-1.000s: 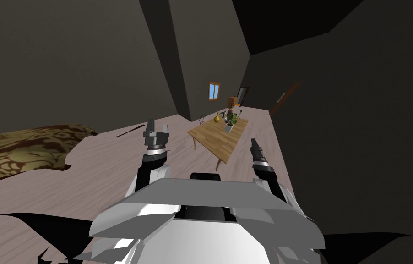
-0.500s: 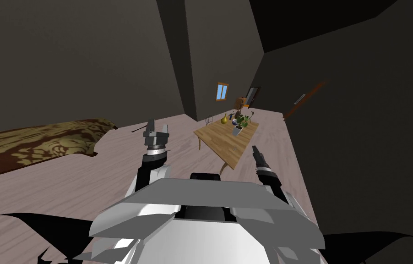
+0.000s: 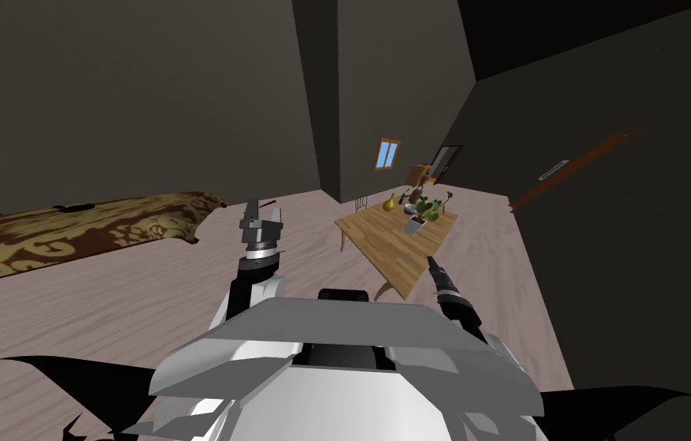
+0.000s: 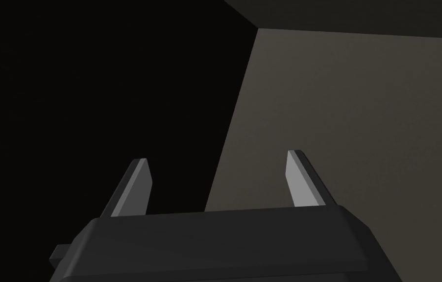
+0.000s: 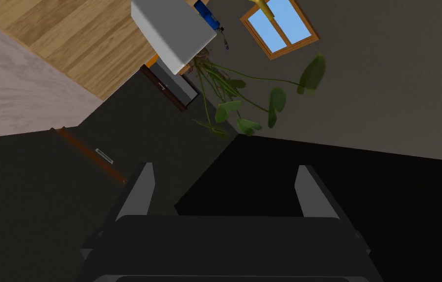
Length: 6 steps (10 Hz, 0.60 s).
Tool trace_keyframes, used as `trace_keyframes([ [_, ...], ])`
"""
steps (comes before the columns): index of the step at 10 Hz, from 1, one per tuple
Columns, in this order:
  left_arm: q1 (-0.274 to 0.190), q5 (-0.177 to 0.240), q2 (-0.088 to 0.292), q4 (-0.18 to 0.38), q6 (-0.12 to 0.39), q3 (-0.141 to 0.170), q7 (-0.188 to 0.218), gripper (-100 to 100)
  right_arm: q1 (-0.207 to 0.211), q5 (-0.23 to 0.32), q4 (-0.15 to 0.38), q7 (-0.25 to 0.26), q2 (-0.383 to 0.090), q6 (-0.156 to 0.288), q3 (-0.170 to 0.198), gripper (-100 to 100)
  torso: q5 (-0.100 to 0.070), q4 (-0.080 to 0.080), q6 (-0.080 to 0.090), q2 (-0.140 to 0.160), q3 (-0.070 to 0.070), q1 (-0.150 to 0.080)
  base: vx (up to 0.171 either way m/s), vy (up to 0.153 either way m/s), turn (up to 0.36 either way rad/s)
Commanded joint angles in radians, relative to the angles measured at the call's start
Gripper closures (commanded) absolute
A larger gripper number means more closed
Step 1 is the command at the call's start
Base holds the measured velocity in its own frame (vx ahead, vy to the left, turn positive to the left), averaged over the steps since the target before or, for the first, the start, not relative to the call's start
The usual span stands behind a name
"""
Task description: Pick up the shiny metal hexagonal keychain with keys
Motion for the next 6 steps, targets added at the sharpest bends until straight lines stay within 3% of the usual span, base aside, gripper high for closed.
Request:
trace_keyframes([
  [1, 0.000, 0.000, 0.000, 0.000, 0.000, 0.000, 0.000, 0, -0.004, 0.006, 0.041, 0.006, -0.007, 0.016, -0.013, -100, 0.000, 0.000, 0.000, 0.000, 0.000, 0.000, 0.081, 0.040, 0.097],
  [2, 0.000, 0.000, 0.000, 0.000, 0.000, 0.000, 0.000, 0, -0.004, 0.006, 0.041, 0.006, -0.007, 0.016, -0.013, -100, 0.000, 0.000, 0.001, 0.001, 0.001, 0.000, 0.021, 0.024, -0.054],
  [4, 0.000, 0.000, 0.000, 0.000, 0.000, 0.000, 0.000, 0, 0.000, 0.019, 0.087, 0.018, -0.012, 0.039, -0.029, -100, 0.000, 0.001, 0.000, 0.004, 0.003, -0.001, 0.040, 0.033, 0.167],
  [6, 0.000, 0.000, 0.000, 0.000, 0.000, 0.000, 0.000, 0, 0.007, 0.045, 0.162, 0.043, -0.023, 0.082, -0.059, -100, 0.000, 0.001, 0.000, 0.003, 0.002, -0.001, 0.089, 0.052, 0.287],
])
